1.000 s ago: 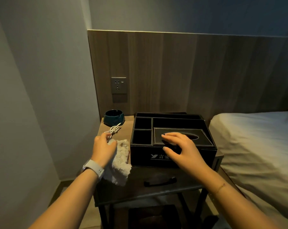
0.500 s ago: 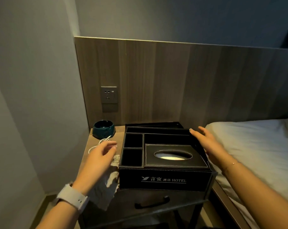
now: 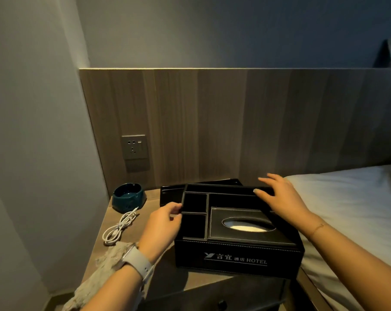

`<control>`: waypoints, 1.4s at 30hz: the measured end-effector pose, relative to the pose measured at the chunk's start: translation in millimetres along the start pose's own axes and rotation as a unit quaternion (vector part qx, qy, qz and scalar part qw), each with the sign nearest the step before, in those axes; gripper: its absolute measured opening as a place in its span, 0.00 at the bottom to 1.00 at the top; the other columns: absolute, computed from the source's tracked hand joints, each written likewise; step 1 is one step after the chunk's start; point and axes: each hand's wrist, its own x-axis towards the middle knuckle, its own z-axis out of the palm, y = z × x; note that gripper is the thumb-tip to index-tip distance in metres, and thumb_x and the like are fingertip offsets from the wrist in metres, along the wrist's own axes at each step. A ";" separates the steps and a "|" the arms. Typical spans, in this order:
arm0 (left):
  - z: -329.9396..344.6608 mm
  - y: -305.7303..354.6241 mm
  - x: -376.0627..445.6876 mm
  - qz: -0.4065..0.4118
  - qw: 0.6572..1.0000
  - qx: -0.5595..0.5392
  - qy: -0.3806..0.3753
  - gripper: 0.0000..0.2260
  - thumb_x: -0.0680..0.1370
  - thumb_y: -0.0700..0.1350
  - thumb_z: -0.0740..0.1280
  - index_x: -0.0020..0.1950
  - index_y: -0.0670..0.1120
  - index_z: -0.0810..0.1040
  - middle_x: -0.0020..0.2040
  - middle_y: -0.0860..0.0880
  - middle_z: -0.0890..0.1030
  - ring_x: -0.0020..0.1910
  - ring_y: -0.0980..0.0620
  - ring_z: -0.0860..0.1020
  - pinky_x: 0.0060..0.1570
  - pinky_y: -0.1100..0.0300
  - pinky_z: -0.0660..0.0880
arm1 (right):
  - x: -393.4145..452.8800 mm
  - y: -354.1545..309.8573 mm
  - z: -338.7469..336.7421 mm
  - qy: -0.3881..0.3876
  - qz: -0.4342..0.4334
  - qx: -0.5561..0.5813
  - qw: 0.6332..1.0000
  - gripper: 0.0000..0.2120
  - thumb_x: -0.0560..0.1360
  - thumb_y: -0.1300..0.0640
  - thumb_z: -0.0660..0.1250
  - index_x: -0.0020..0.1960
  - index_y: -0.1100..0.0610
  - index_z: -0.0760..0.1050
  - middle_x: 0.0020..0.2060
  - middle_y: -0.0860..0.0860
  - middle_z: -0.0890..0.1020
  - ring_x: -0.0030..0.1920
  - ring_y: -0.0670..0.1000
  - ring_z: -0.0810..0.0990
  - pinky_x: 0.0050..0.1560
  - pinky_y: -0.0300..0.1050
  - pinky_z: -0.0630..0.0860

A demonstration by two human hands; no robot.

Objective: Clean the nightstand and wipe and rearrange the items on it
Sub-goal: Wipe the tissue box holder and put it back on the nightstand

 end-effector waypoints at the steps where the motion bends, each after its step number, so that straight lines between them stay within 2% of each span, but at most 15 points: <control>1: -0.1 0.9 9.6 -0.015 0.999 -0.040 -0.026 0.10 0.79 0.40 0.63 0.57 0.52 0.77 0.51 0.53 0.80 0.47 0.57 0.79 0.44 0.65 0.74 | 4.2 -2.5 1.2 -0.009 -0.040 -0.034 0.999 0.25 0.76 0.44 0.64 0.71 0.51 0.69 0.72 0.50 0.67 0.72 0.52 0.64 0.70 0.48 0.62; 4: -13.8 -2.3 38.7 -0.084 0.978 -0.160 -0.107 0.08 0.80 0.37 0.62 0.52 0.47 0.79 0.47 0.46 0.80 0.41 0.54 0.78 0.39 0.60 0.77 | 18.9 -20.3 9.4 -0.058 -0.110 -0.096 0.988 0.28 0.75 0.37 0.60 0.72 0.46 0.66 0.72 0.46 0.66 0.72 0.49 0.63 0.70 0.49 0.63; 7: -26.3 -26.4 75.9 -0.043 0.992 0.013 -0.116 0.08 0.78 0.41 0.66 0.56 0.49 0.78 0.52 0.49 0.80 0.48 0.56 0.78 0.44 0.64 0.76 | 39.0 -33.2 24.0 -0.094 -0.112 -0.068 0.987 0.26 0.77 0.38 0.58 0.72 0.48 0.66 0.68 0.48 0.71 0.68 0.50 0.70 0.67 0.50 0.68; 10: -19.8 -48.6 105.3 0.018 0.965 0.209 -0.156 0.14 0.77 0.47 0.68 0.62 0.51 0.76 0.60 0.51 0.78 0.58 0.55 0.76 0.58 0.61 0.74 | 51.2 -32.0 38.4 -0.132 -0.076 -0.001 0.988 0.18 0.79 0.44 0.59 0.65 0.48 0.74 0.60 0.47 0.79 0.60 0.48 0.77 0.61 0.49 0.74; 13: -4.8 -61.9 120.6 0.060 0.927 0.315 -0.196 0.20 0.76 0.51 0.68 0.68 0.52 0.72 0.65 0.51 0.74 0.63 0.52 0.72 0.63 0.57 0.71 | 57.9 -26.6 44.8 -0.088 -0.049 0.015 0.995 0.13 0.79 0.49 0.62 0.60 0.50 0.79 0.56 0.47 0.81 0.56 0.46 0.78 0.58 0.45 0.75; 17: 4.4 -80.7 127.9 0.079 0.912 0.362 -0.174 0.21 0.78 0.52 0.64 0.71 0.52 0.69 0.67 0.51 0.72 0.64 0.50 0.72 0.64 0.55 0.70 | 66.4 -22.7 47.9 -0.082 -0.045 0.016 0.995 0.12 0.78 0.52 0.64 0.59 0.53 0.80 0.55 0.49 0.82 0.55 0.47 0.78 0.58 0.44 0.74; 24: 1.9 -78.4 116.5 0.105 0.897 0.410 -0.129 0.14 0.80 0.43 0.60 0.64 0.52 0.77 0.61 0.49 0.79 0.61 0.48 0.76 0.59 0.57 0.72 | 70.8 -19.7 44.9 -0.060 -0.017 -0.002 0.998 0.12 0.79 0.51 0.62 0.58 0.54 0.80 0.53 0.50 0.82 0.52 0.48 0.78 0.54 0.43 0.75; 28: -0.6 -68.2 100.9 0.090 0.887 0.424 -0.157 0.12 0.79 0.43 0.62 0.60 0.50 0.78 0.58 0.47 0.80 0.58 0.47 0.77 0.57 0.56 0.74 | 58.5 -13.7 31.0 -0.091 -0.006 0.009 0.996 0.13 0.78 0.54 0.64 0.62 0.53 0.78 0.59 0.51 0.80 0.60 0.51 0.76 0.62 0.47 0.73; 32: 0.4 -71.7 88.1 0.102 0.905 0.392 -0.132 0.13 0.79 0.42 0.63 0.63 0.49 0.77 0.59 0.47 0.77 0.59 0.48 0.75 0.56 0.60 0.71 | 30.6 17.2 -5.8 0.036 0.057 -0.033 0.997 0.24 0.74 0.50 0.68 0.68 0.52 0.71 0.66 0.54 0.73 0.66 0.57 0.70 0.64 0.54 0.71; 33: 0.8 -71.5 85.8 0.100 0.907 0.390 -0.125 0.14 0.79 0.43 0.63 0.64 0.49 0.76 0.60 0.48 0.76 0.60 0.48 0.75 0.57 0.61 0.70 | 22.9 25.7 -15.5 0.030 0.096 -0.029 0.994 0.29 0.73 0.48 0.69 0.71 0.53 0.67 0.68 0.55 0.70 0.67 0.58 0.70 0.63 0.54 0.71; 35: 2.1 -69.9 84.1 0.084 0.915 0.378 -0.115 0.14 0.79 0.43 0.63 0.64 0.49 0.76 0.61 0.48 0.77 0.60 0.49 0.75 0.57 0.61 0.70 | 7.3 34.2 -29.2 -0.080 0.213 0.055 0.972 0.38 0.71 0.45 0.71 0.75 0.53 0.58 0.71 0.58 0.65 0.66 0.62 0.70 0.53 0.55 0.78; 37: 3.5 -68.1 84.2 0.068 0.922 0.365 -0.105 0.13 0.78 0.43 0.64 0.63 0.49 0.77 0.60 0.47 0.77 0.61 0.49 0.75 0.58 0.60 0.71 | -6.0 33.5 -31.2 -0.223 0.300 0.136 0.917 0.38 0.69 0.41 0.72 0.72 0.52 0.61 0.68 0.59 0.69 0.61 0.63 0.75 0.39 0.52 0.81; 38: 4.1 -67.7 84.5 0.061 0.925 0.361 -0.104 0.13 0.78 0.42 0.64 0.63 0.49 0.77 0.61 0.47 0.78 0.61 0.49 0.75 0.59 0.59 0.72 | -11.1 33.0 -30.3 -0.274 0.313 0.144 0.898 0.33 0.68 0.39 0.71 0.67 0.52 0.67 0.62 0.57 0.74 0.57 0.62 0.78 0.39 0.51 0.82; 40: 5.1 -68.2 85.0 0.053 0.929 0.352 -0.104 0.14 0.78 0.42 0.64 0.64 0.48 0.76 0.61 0.47 0.78 0.62 0.49 0.75 0.60 0.59 0.72 | -15.7 32.4 -25.3 -0.294 0.322 0.157 0.886 0.24 0.72 0.39 0.67 0.57 0.56 0.73 0.52 0.56 0.79 0.51 0.61 0.81 0.43 0.51 0.82; 42: 5.0 -69.2 85.2 0.052 0.929 0.352 -0.105 0.15 0.78 0.42 0.64 0.65 0.48 0.75 0.63 0.47 0.77 0.63 0.49 0.75 0.61 0.59 0.71 | -15.0 32.6 -18.0 -0.230 0.322 0.164 0.904 0.20 0.79 0.43 0.60 0.56 0.60 0.73 0.48 0.58 0.80 0.49 0.61 0.81 0.46 0.54 0.81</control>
